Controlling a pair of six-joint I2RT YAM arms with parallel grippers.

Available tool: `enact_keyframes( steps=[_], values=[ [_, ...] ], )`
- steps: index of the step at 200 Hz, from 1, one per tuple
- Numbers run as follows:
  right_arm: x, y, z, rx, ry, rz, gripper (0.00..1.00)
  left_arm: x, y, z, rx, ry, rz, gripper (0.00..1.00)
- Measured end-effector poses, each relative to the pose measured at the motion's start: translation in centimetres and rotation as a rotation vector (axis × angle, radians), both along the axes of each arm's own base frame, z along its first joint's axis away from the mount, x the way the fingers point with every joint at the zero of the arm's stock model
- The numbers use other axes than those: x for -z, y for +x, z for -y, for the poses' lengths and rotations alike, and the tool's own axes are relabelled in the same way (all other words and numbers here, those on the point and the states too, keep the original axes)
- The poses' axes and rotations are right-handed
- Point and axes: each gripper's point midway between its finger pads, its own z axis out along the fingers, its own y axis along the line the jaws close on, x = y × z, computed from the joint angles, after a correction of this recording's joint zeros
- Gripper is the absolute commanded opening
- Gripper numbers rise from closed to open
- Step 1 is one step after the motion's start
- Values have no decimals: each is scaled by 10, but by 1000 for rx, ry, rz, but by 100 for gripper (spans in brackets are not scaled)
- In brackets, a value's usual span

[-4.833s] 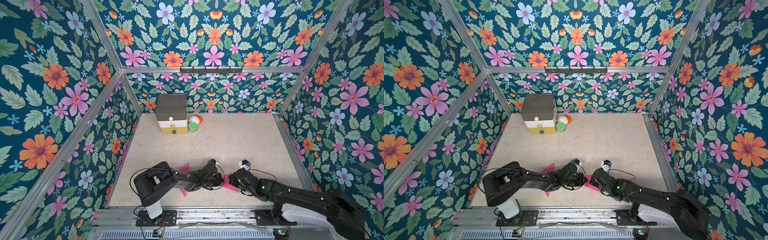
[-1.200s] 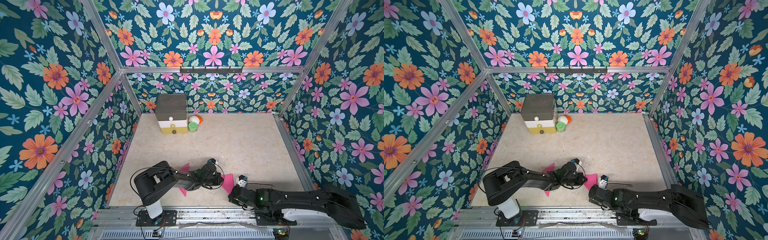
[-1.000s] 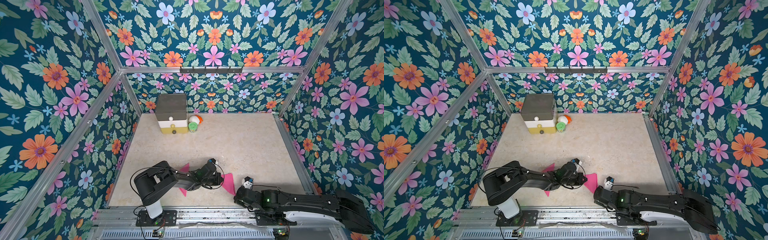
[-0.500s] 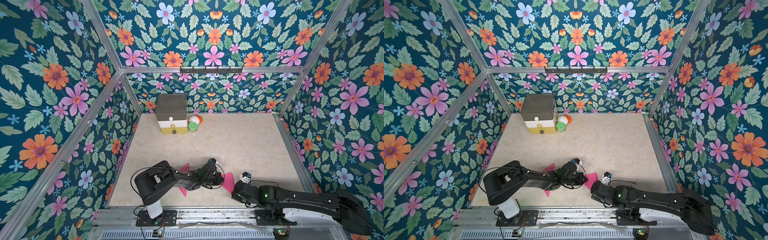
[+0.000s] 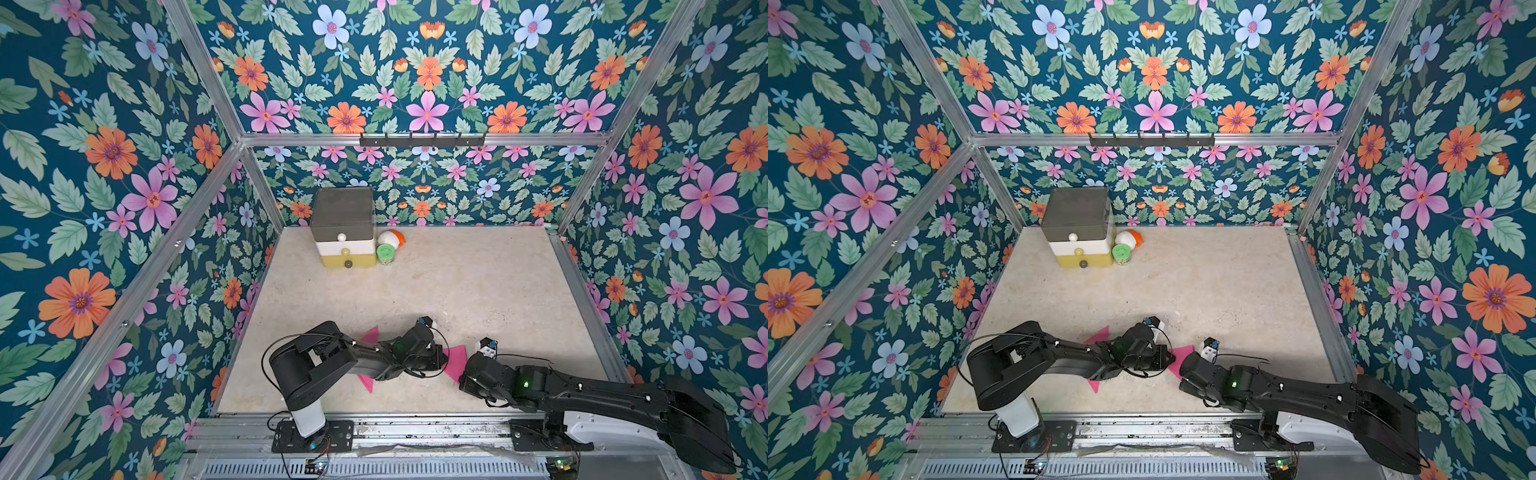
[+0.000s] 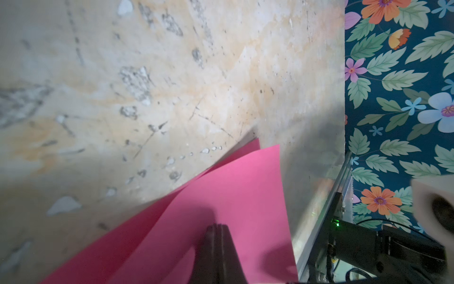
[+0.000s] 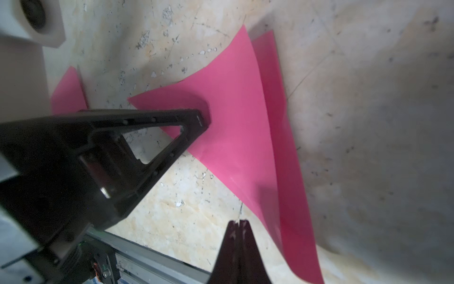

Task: Fold the square paper diagonally
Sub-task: Fold the paper at the center of the board.

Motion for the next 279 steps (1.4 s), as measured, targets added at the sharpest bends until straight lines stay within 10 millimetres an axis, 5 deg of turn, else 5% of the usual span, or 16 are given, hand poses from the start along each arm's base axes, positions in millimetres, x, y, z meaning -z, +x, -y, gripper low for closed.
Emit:
enact_keyframes(
  steps=[44,138,234,279],
  values=[
    [20,-6,13,6,-47,-26,0,0,0,0,10,2,9,0],
    [24,-8,22,49,-7,-28,0,0,0,1,14,11,7,0],
    [27,-32,40,29,-63,-49,0,0,3,5,17,4,4,0],
    [24,-43,62,28,-116,-88,0,0,4,4,20,-1,1,0]
  ],
)
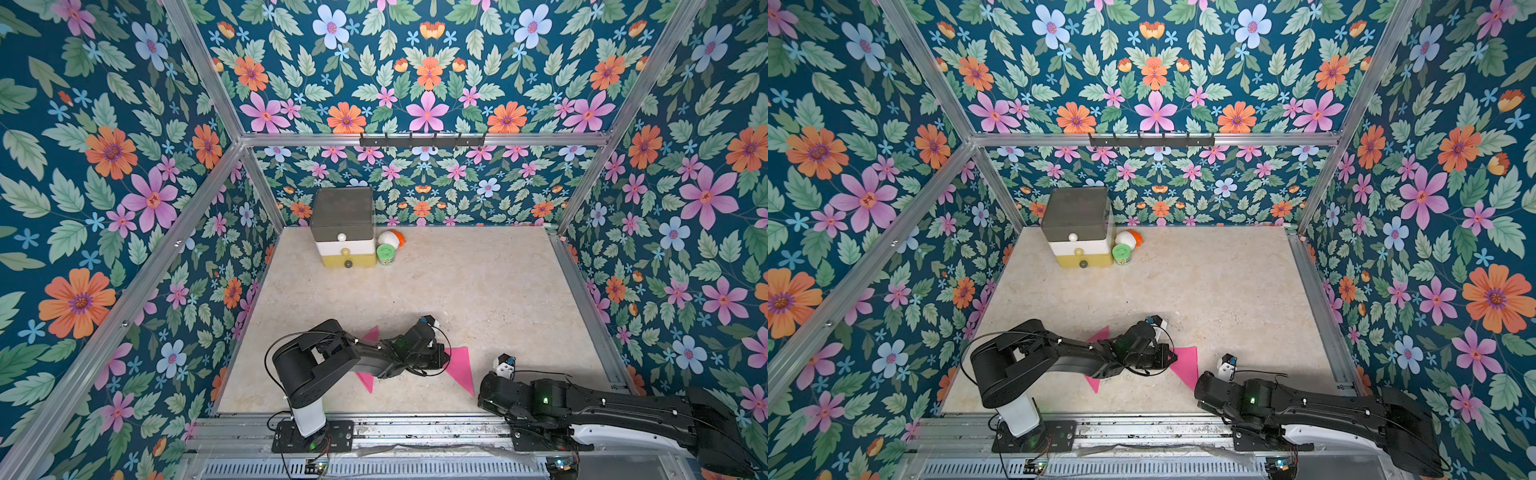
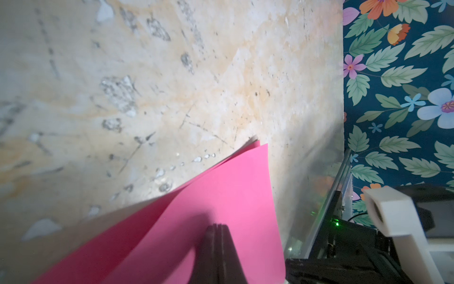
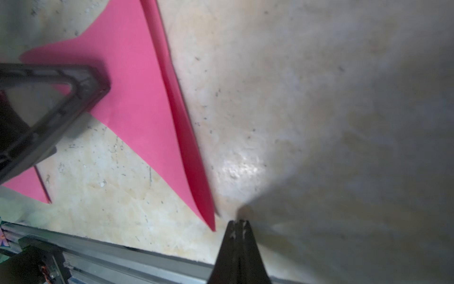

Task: Fold the square paper diagonally
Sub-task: Fold the paper at the center of the board.

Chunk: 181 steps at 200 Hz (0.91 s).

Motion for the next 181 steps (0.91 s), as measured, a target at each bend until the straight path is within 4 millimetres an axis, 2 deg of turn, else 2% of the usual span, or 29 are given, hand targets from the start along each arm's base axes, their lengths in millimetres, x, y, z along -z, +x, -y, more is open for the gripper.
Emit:
enact_keyframes(
  steps=[17,43,64,83,113,131,144,160,181],
  values=[
    [-9,-3,9,8,-24,-9,0,0,0,0,2,-2,-3,0],
    [-34,2,1,10,29,23,0,-1,3,-5,-19,20,0,0],
    [-26,1,-10,-30,11,12,0,-5,5,-16,-47,60,6,1],
    [-24,-3,-30,-89,10,3,0,-13,6,-28,-78,95,18,18],
    [-40,7,-78,-134,112,49,0,-47,18,-36,-122,47,73,25],
    [-33,9,-98,-160,121,47,0,-61,27,-43,-158,28,101,24],
    [-23,11,-106,-165,109,37,0,-67,31,-47,-172,22,112,23],
    [-12,18,-105,-154,96,33,0,-71,33,-53,-187,22,128,19],
    [-8,31,-100,-119,107,36,0,-69,30,-57,-181,33,127,16]
  ],
)
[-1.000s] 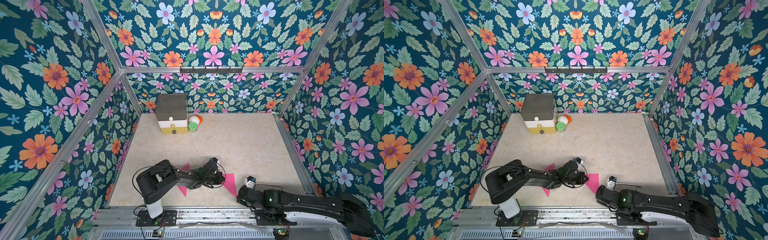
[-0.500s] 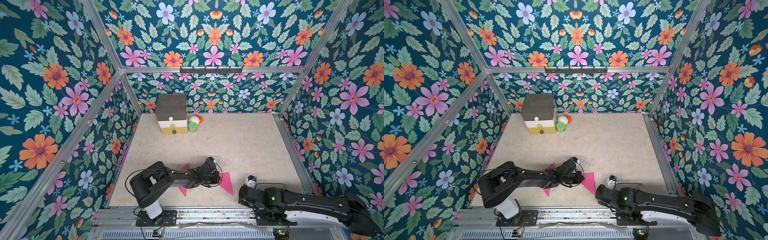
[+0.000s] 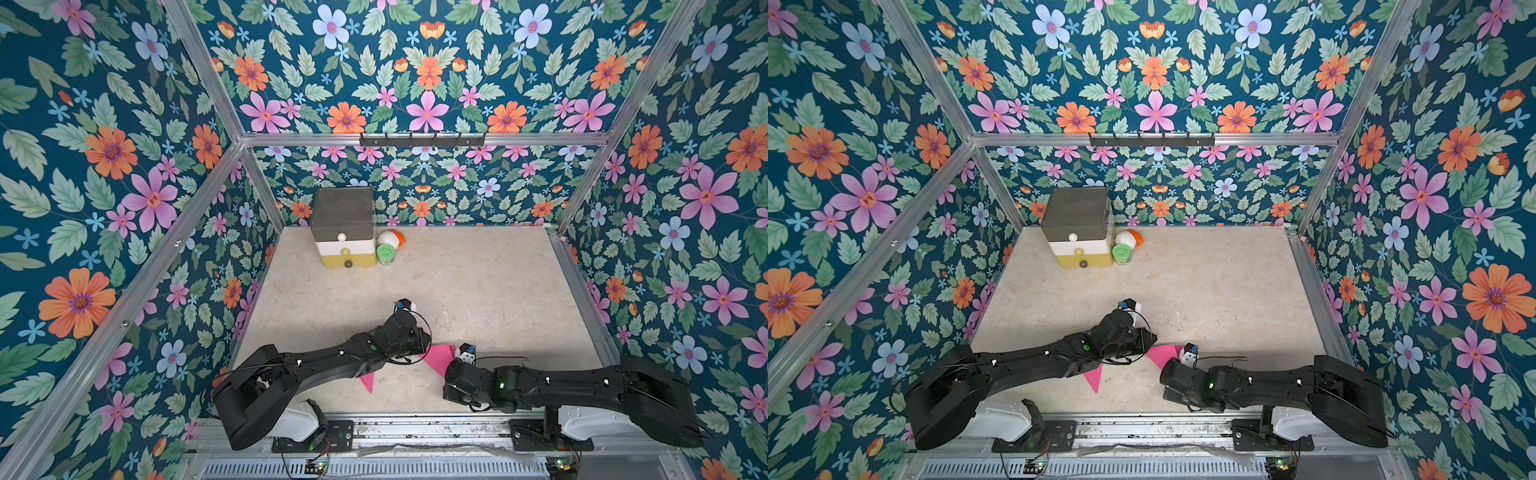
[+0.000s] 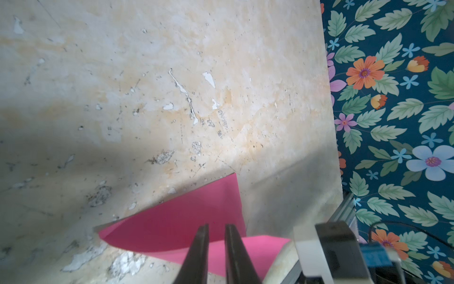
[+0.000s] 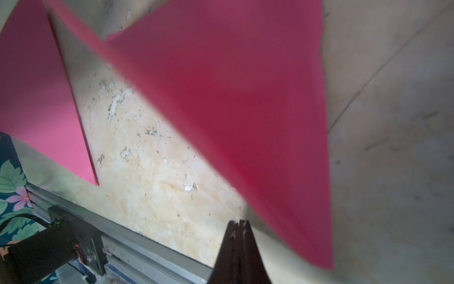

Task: Fold the square paper diagonally
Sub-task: Fold the paper at the center of the board.

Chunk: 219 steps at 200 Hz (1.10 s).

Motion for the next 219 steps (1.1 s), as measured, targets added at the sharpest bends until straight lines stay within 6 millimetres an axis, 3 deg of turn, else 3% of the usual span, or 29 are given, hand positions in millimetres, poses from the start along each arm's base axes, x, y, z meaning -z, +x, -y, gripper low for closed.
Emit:
enact_keyframes(
  steps=[97,140,175,202,219],
  values=[
    [-22,39,-1,49,148,39,0,27,-22,2,65,10,-69,10],
    [2,58,1,68,113,2,0,9,-19,8,58,-27,-48,19],
    [5,65,-8,54,146,-2,0,1,-22,8,51,-28,-21,19],
    [4,64,-9,41,152,1,0,32,-42,22,120,9,-88,10],
    [3,63,-7,41,146,-1,0,55,-47,19,108,32,-139,5]
  ],
)
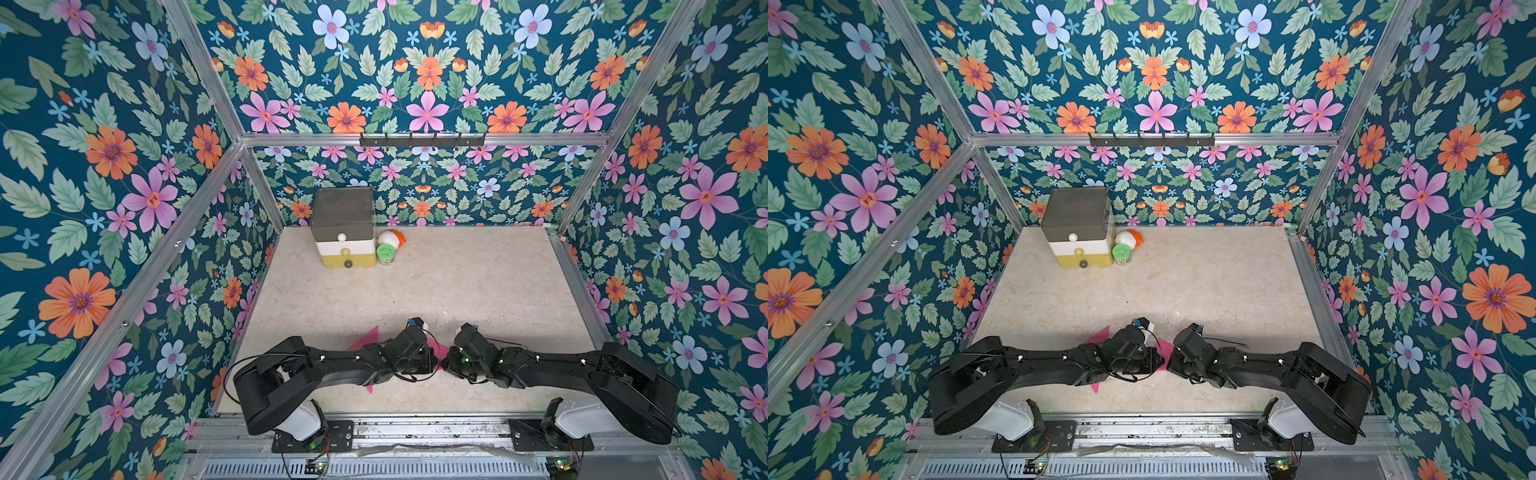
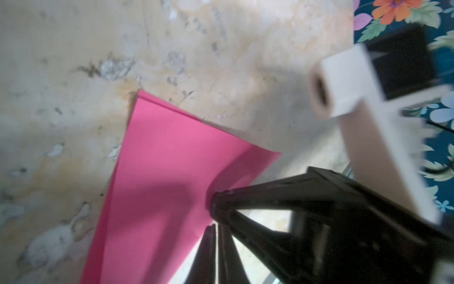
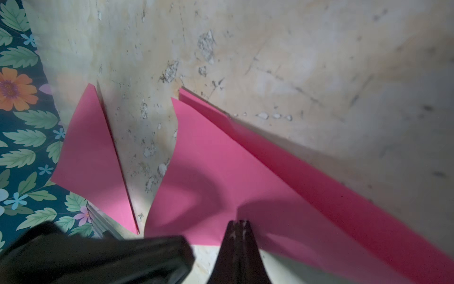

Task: Fold the square paper diagonally
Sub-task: Fold the paper at the center of the board.

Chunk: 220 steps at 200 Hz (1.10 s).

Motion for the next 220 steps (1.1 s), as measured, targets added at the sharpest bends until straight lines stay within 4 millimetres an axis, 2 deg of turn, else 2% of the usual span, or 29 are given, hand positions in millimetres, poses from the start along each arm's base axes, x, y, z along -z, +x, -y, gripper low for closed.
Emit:
enact_keyframes(
  steps=[14,65,161,206,220],
  values=[
    [0,-1,1,1,-4,-3,0,9,-1,-3,-17,14,-25,4],
    [1,-2,2,1,-10,-7,0,7,1,-1,-33,6,-29,0],
    [3,-2,-1,-8,12,-7,0,22,-23,-31,-1,17,-46,0],
    [3,-2,-3,-9,21,-7,0,13,-29,-52,-2,87,-40,0],
    [3,-2,-2,-7,20,-6,0,0,-24,-49,3,121,-24,0]
  ],
)
